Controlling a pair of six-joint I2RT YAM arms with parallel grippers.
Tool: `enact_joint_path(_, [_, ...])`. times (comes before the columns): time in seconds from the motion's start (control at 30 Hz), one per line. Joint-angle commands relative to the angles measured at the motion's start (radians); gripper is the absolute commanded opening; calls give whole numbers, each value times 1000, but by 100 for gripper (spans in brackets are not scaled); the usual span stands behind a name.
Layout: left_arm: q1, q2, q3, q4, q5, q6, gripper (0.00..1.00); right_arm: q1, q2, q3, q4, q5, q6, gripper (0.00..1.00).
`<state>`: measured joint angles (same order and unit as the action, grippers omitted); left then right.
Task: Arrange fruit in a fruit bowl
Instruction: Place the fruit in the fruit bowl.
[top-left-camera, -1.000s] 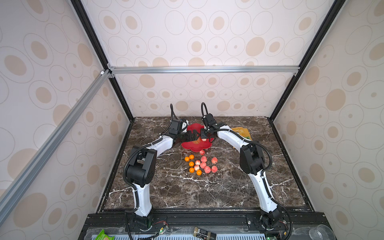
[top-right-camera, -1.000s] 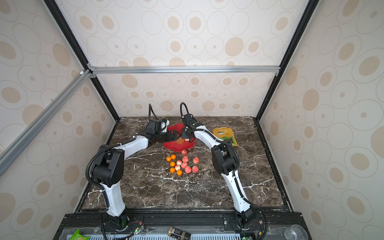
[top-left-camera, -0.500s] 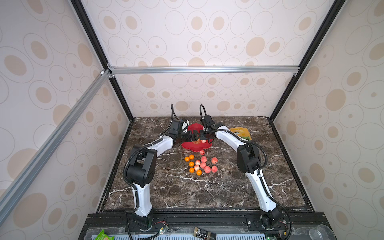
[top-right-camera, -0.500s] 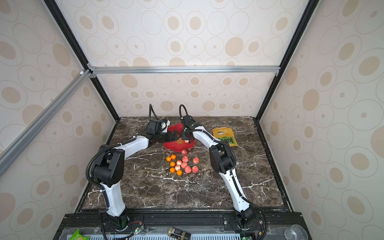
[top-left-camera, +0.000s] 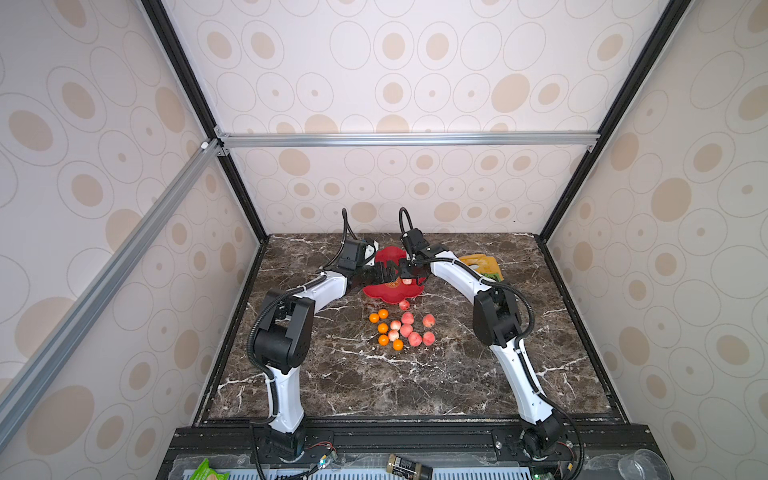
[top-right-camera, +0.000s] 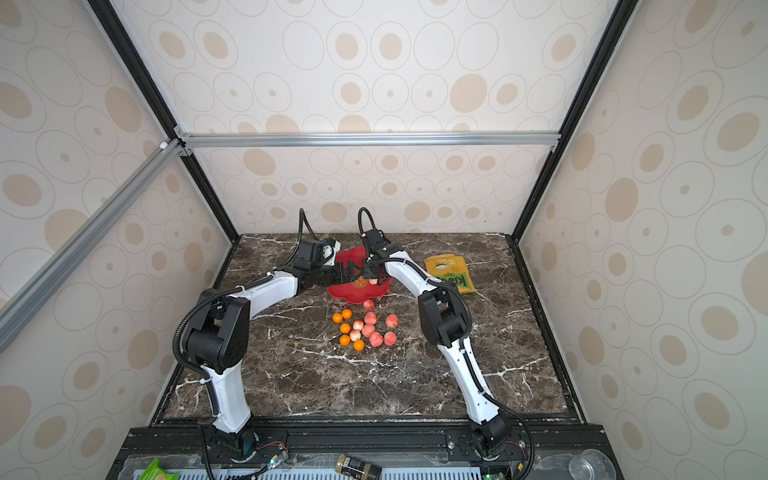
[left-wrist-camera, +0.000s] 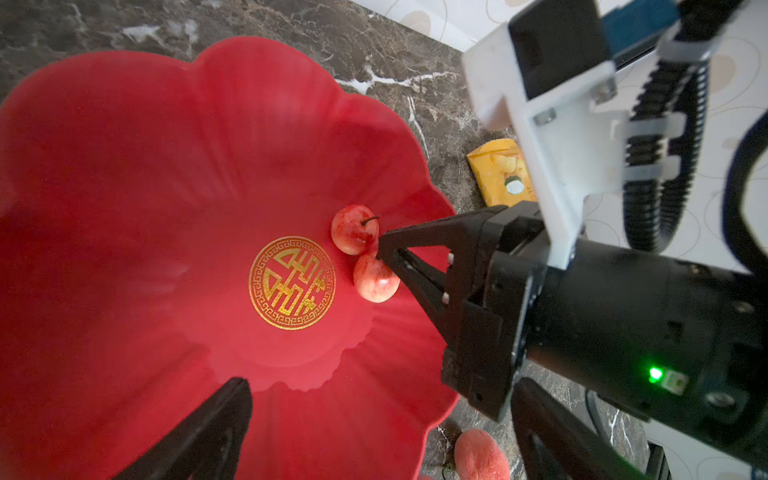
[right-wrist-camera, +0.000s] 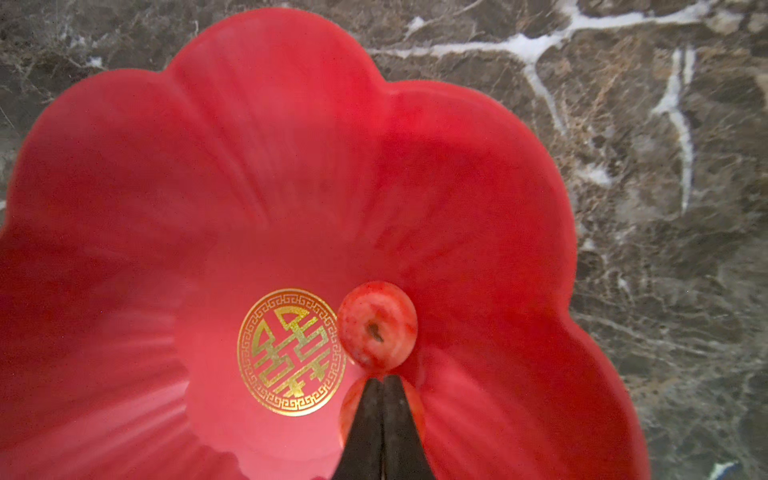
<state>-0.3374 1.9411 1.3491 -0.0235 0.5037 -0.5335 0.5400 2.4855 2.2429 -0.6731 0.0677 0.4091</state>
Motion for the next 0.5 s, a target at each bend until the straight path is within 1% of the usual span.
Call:
enact_joint_path(0.0, [3,14,28,2,13,22,98,-3,31,27,-33,22,-4,9])
enact_joint_path(0.3, [2,12,28,3,15,22,98,-3,29,48,-49,23,-15,14])
enact_joint_path(0.47, [1,2,24,5,15,24,98,-2,9,48,-60,22,-20,19])
